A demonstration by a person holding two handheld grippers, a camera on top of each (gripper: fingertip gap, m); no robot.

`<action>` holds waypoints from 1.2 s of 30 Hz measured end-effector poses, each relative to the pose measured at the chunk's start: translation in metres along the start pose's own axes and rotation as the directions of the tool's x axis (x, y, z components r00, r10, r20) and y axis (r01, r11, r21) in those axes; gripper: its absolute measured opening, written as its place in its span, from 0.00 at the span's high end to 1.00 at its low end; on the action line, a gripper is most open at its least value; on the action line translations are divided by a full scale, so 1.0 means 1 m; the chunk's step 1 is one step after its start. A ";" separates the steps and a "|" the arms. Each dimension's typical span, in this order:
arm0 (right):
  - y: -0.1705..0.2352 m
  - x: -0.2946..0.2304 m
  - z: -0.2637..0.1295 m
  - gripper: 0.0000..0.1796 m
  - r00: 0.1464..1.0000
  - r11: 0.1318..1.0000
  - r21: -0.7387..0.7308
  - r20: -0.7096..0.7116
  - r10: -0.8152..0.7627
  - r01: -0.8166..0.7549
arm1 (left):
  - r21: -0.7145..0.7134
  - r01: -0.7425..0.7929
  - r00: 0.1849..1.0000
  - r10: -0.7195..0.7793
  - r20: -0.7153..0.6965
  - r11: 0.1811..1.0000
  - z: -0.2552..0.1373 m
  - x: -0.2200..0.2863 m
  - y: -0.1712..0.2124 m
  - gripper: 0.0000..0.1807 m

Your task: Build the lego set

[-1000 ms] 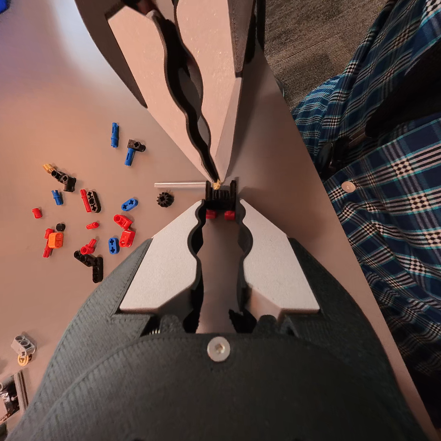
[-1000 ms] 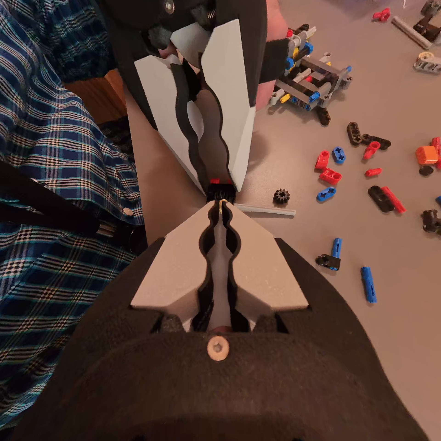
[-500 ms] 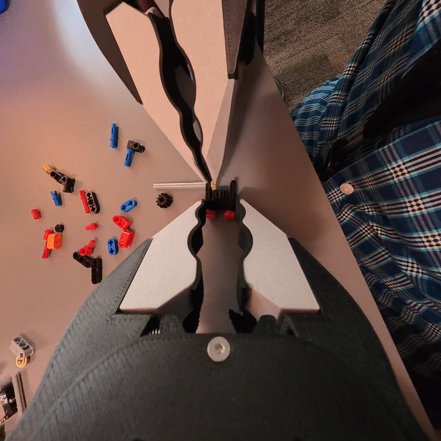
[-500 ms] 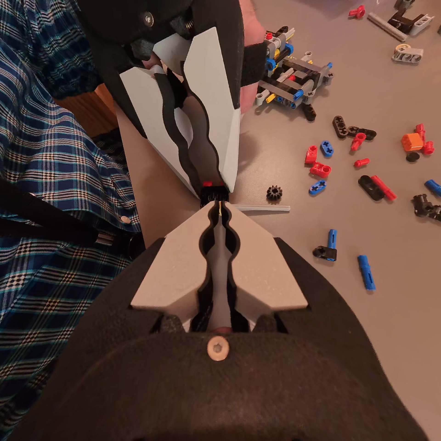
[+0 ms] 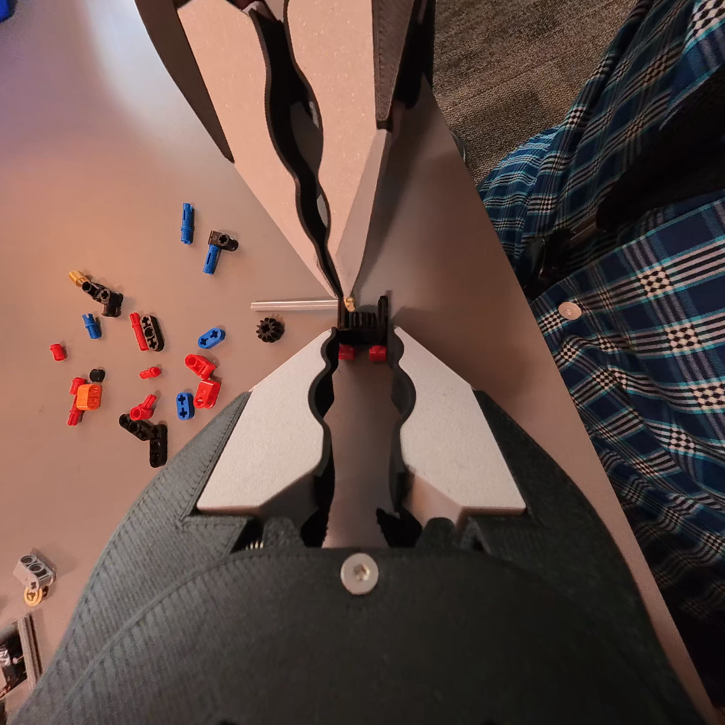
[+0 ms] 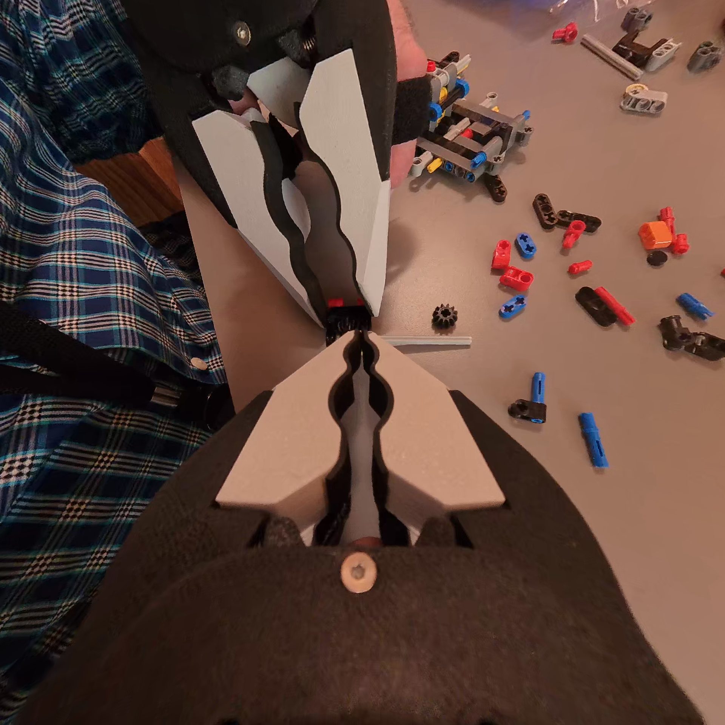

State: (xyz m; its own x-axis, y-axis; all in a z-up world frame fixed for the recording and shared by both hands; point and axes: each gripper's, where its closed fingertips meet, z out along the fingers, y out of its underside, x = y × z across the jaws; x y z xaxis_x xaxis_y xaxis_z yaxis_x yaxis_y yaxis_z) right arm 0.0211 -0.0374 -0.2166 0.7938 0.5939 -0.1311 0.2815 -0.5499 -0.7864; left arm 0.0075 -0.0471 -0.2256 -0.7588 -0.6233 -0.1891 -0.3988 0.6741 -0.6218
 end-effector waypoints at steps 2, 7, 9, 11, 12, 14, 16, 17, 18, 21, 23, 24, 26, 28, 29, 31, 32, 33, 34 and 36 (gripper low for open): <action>0.000 -0.003 0.001 1.00 1.000 1.000 -0.003 0.007 0.007 -0.007 | 0.000 0.000 1.000 0.000 0.000 1.000 0.000 0.000 0.000 0.88; -0.001 -0.009 -0.001 1.00 1.000 1.000 -0.006 0.015 0.025 -0.025 | 0.002 0.002 1.000 -0.002 -0.001 1.000 0.000 0.000 0.000 0.88; -0.003 -0.010 0.000 1.00 0.999 1.000 -0.008 0.024 0.029 -0.029 | 0.002 0.002 1.000 -0.002 -0.001 1.000 0.000 0.000 0.000 0.88; -0.004 -0.013 -0.001 1.00 0.999 0.999 -0.012 0.025 0.031 -0.031 | 0.002 0.002 1.000 -0.002 -0.001 1.000 0.000 0.000 0.000 0.88; -0.004 -0.013 -0.001 1.00 0.999 0.999 -0.012 0.025 0.035 -0.035 | 0.003 0.002 1.000 -0.002 -0.001 1.000 0.000 0.000 0.000 0.88; -0.004 -0.014 -0.002 1.00 0.999 0.999 -0.010 0.026 0.044 -0.044 | 0.004 0.003 1.000 -0.003 -0.002 1.000 -0.001 0.000 0.000 0.88; -0.005 -0.015 -0.003 1.00 0.999 0.999 -0.008 0.020 0.050 -0.050 | 0.005 0.003 1.000 -0.003 -0.002 1.000 0.000 0.000 -0.001 0.88; -0.005 -0.015 -0.003 1.00 0.998 0.999 -0.010 0.021 0.051 -0.051 | 0.005 0.002 1.000 -0.002 -0.002 1.000 0.000 0.000 -0.001 0.88; -0.005 -0.014 -0.002 1.00 0.998 0.998 -0.010 0.018 0.055 -0.055 | 0.006 0.002 1.000 -0.002 -0.002 1.000 -0.001 0.000 -0.001 0.88; -0.006 -0.011 0.000 1.00 0.999 0.999 -0.010 0.003 0.047 -0.047 | 0.007 0.003 1.000 -0.003 -0.003 1.000 -0.001 0.000 -0.001 0.88; -0.005 -0.010 0.001 1.00 0.999 0.999 -0.012 -0.011 0.036 -0.036 | 0.008 0.004 1.000 -0.004 -0.003 1.000 -0.001 0.000 -0.001 0.88; -0.005 -0.009 0.001 1.00 0.999 0.999 -0.011 -0.017 0.035 -0.035 | 0.007 0.003 1.000 -0.003 -0.003 1.000 0.000 0.000 -0.001 0.88; -0.004 -0.008 0.002 1.00 0.999 0.999 -0.012 -0.025 0.029 -0.029 | 0.007 0.003 1.000 -0.003 -0.003 1.000 0.000 0.000 -0.001 0.87; -0.004 -0.004 0.003 1.00 0.999 1.000 -0.013 -0.033 0.022 -0.023 | 0.007 0.004 1.000 -0.004 -0.003 1.000 0.000 0.000 -0.001 0.88; -0.003 -0.003 0.003 1.00 0.999 1.000 -0.013 -0.035 0.021 -0.021 | 0.007 0.004 1.000 -0.004 -0.003 1.000 -0.001 0.000 -0.001 0.88; -0.003 -0.002 0.004 1.00 0.999 1.000 -0.012 -0.034 0.018 -0.018 | 0.007 0.005 1.000 -0.005 -0.003 1.000 -0.001 0.000 -0.001 0.88; -0.003 -0.001 0.005 1.00 0.999 1.000 -0.013 -0.031 0.017 -0.018 | 0.007 0.005 1.000 -0.005 -0.003 1.000 -0.001 0.000 -0.002 0.88; -0.003 -0.001 0.005 1.00 0.999 1.000 -0.012 -0.030 0.018 -0.018 | 0.007 0.005 1.000 -0.005 -0.003 1.000 -0.001 0.000 -0.001 0.88; -0.003 -0.002 0.005 1.00 0.999 1.000 -0.011 -0.028 0.018 -0.019 | 0.007 0.005 1.000 -0.005 -0.003 1.000 -0.001 0.000 -0.001 0.88; -0.002 -0.003 0.006 1.00 1.000 1.000 -0.012 -0.024 0.014 -0.014 | 0.008 0.006 1.000 -0.006 -0.003 1.000 -0.001 0.001 -0.002 0.88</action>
State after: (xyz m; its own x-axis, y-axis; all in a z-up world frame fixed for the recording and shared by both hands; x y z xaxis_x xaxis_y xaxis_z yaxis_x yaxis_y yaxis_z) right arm 0.0153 -0.0343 -0.2177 0.8106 0.5716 -0.1274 0.2763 -0.5652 -0.7773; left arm 0.0073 -0.0481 -0.2241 -0.7583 -0.6257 -0.1830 -0.3990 0.6675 -0.6287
